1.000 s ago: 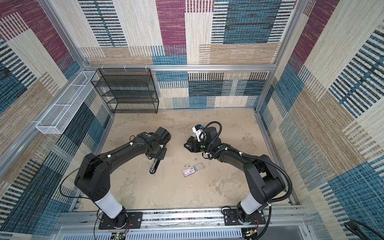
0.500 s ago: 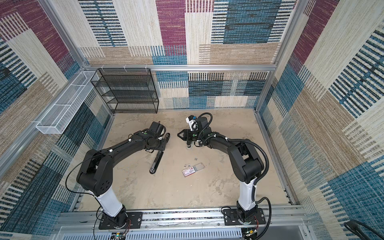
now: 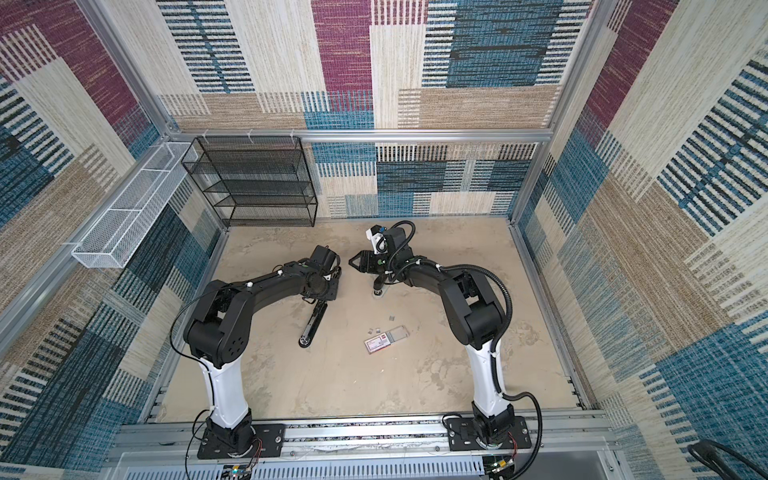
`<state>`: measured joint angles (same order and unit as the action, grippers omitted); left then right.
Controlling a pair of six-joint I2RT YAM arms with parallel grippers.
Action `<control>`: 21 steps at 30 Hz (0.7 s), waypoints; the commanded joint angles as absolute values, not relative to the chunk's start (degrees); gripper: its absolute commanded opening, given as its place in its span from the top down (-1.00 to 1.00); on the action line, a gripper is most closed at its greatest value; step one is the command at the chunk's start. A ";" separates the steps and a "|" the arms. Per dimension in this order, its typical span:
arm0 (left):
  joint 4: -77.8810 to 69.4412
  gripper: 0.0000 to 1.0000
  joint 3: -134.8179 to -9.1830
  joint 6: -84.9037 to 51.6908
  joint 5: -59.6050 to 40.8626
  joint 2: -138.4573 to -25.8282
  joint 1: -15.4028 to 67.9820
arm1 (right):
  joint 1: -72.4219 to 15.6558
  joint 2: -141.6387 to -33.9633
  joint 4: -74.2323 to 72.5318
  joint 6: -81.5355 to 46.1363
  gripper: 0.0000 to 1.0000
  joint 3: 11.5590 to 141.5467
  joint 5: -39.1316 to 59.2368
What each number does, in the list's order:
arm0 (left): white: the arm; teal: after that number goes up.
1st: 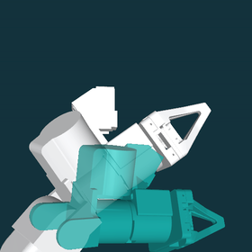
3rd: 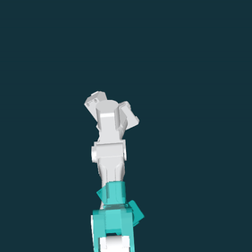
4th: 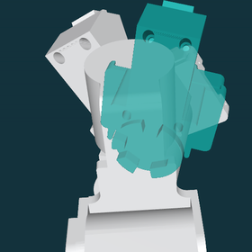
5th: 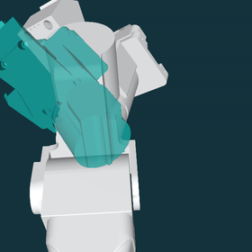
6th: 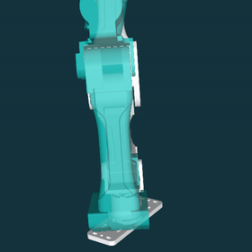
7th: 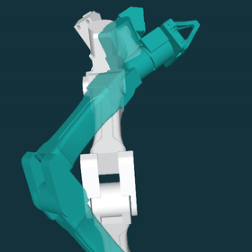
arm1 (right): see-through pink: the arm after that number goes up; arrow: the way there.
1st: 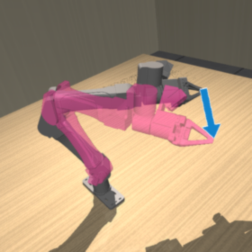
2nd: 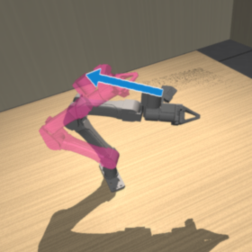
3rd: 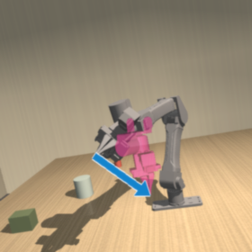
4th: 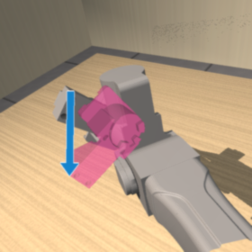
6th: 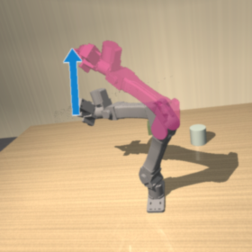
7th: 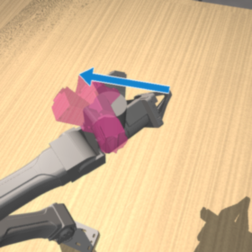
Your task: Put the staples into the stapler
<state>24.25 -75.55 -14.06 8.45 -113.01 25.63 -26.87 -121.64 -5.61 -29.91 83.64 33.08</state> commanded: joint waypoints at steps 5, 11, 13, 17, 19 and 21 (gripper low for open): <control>22.22 0.59 -74.32 -12.77 5.32 -112.45 25.66 | -26.63 -126.08 -5.69 -33.92 -0.07 87.10 36.12; 18.71 0.72 -71.94 -10.14 3.00 -109.67 26.27 | -26.46 -129.05 -8.82 -36.57 -0.05 88.36 40.86; 17.05 0.74 -70.84 -9.04 2.50 -108.38 26.78 | -26.20 -129.91 -10.66 -38.08 -0.05 88.51 42.75; 15.05 0.73 -69.25 -8.19 3.07 -106.49 27.50 | -25.91 -131.54 -11.84 -40.05 -0.08 89.94 44.76; 14.33 0.73 -68.63 -8.08 3.03 -105.86 27.67 | -25.84 -132.54 -12.48 -41.14 -0.11 90.55 45.88; 13.21 0.73 -67.93 -8.01 2.43 -105.23 27.77 | -25.84 -133.56 -14.23 -42.63 -0.12 90.80 47.14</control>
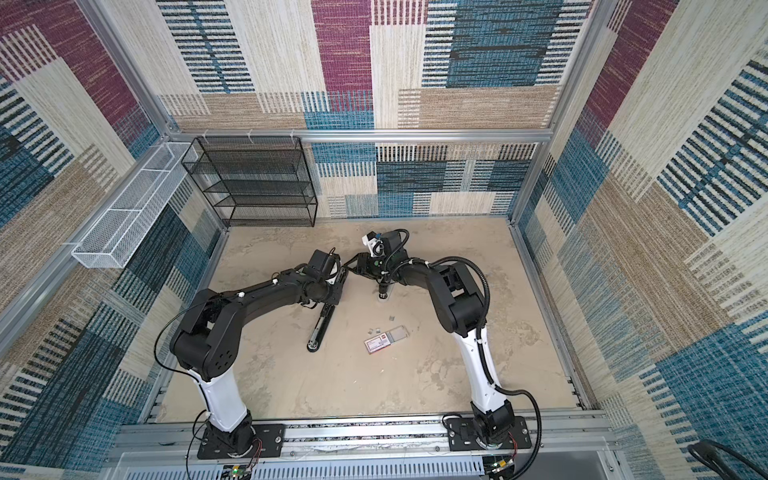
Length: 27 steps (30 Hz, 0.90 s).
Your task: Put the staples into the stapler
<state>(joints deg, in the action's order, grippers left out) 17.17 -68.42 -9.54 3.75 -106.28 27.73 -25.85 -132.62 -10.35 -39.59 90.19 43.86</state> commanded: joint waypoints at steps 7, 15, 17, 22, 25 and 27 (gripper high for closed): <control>12.73 0.73 -67.77 -7.65 1.68 -104.53 28.38 | -25.75 -135.48 -19.99 -46.72 -0.11 90.62 50.95; 12.76 0.72 -69.06 -7.05 0.99 -105.19 29.47 | -25.70 -136.49 -25.59 -49.96 0.17 90.27 54.31; 13.08 0.70 -69.56 -7.18 1.40 -105.37 29.69 | -25.64 -136.58 -26.41 -50.39 0.33 90.01 54.49; 13.91 0.44 -69.87 -7.51 2.42 -105.14 29.79 | -24.90 -136.49 -29.59 -51.59 0.59 88.32 54.32; 14.97 0.33 -69.92 -8.29 2.56 -104.64 29.79 | -24.18 -136.26 -31.30 -52.35 0.64 87.18 54.08; 15.38 0.29 -69.56 -9.08 2.14 -103.62 29.79 | -23.68 -135.82 -31.86 -52.37 0.67 86.63 53.65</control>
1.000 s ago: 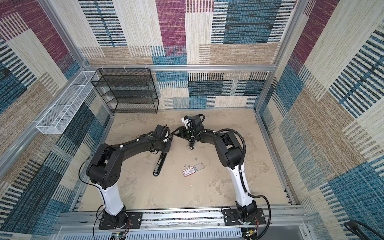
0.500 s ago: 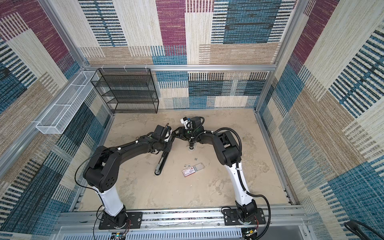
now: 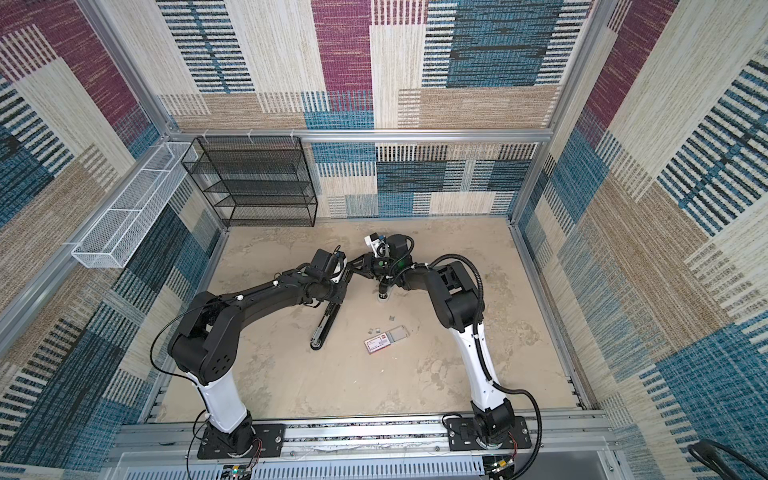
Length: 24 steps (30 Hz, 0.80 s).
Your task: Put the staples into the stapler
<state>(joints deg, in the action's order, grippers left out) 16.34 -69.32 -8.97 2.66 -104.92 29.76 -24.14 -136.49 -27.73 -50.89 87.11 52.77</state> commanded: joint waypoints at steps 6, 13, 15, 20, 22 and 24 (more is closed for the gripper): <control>14.48 0.26 -64.32 -11.15 1.63 -96.94 29.79 | -22.70 -134.87 -31.29 -51.71 0.69 86.17 53.25; 11.59 0.25 -50.84 -14.97 2.82 -82.20 29.84 | -21.89 -134.30 -31.26 -51.54 0.69 86.11 52.91; 10.78 0.21 -45.93 -16.84 2.82 -76.85 29.88 | -21.80 -134.34 -31.20 -51.60 0.69 86.26 53.01; 7.88 0.13 -35.32 -21.43 1.48 -66.89 31.11 | -21.80 -134.38 -31.36 -51.85 0.68 86.31 52.91; 7.41 0.12 -32.56 -22.45 1.84 -65.01 32.25 | -21.80 -134.33 -31.47 -51.94 0.68 86.31 52.92; 6.31 0.12 -30.39 -23.16 2.07 -64.03 33.74 | -21.80 -134.23 -31.40 -51.94 0.68 86.31 52.91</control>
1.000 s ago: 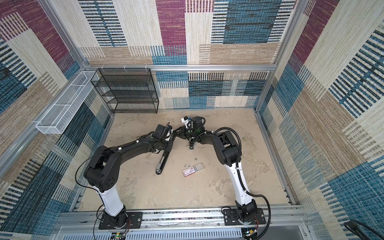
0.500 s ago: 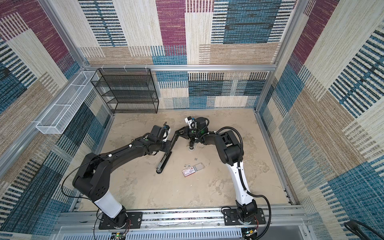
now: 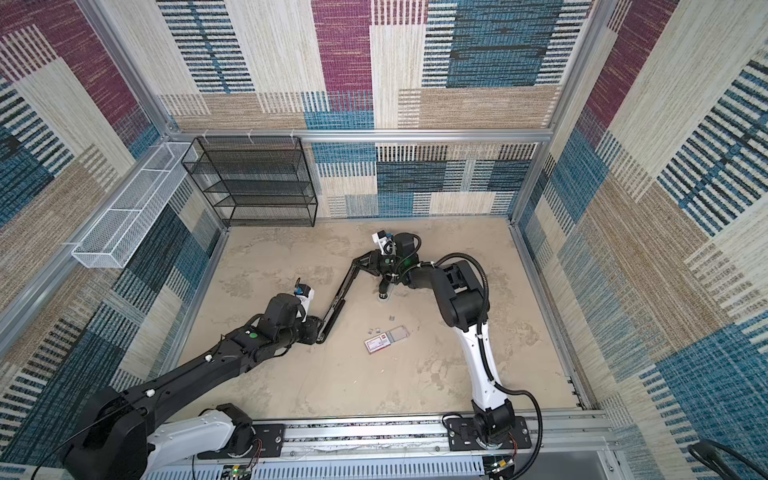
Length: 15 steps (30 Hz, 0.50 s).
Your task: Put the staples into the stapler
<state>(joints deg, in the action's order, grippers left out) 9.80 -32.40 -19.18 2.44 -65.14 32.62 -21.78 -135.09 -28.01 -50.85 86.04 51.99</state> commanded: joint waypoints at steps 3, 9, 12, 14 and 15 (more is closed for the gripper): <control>6.08 0.12 -28.19 -24.60 4.95 -63.26 35.58 | -21.80 -133.75 -31.31 -51.94 0.67 86.09 52.84; 0.01 0.10 -24.24 -24.46 6.35 -63.86 35.77 | -21.85 -133.25 -31.09 -51.68 0.67 85.65 52.88; -0.46 0.10 -24.52 -23.61 8.25 -66.32 35.75 | -21.90 -133.07 -31.25 -51.58 0.67 85.44 52.86; -1.68 0.08 -24.65 -23.23 9.19 -67.59 35.68 | -21.93 -132.98 -31.29 -51.59 0.67 85.21 52.89; -1.80 0.08 -24.86 -23.07 9.46 -67.99 35.68 | -21.90 -132.97 -31.29 -51.57 0.67 85.17 52.86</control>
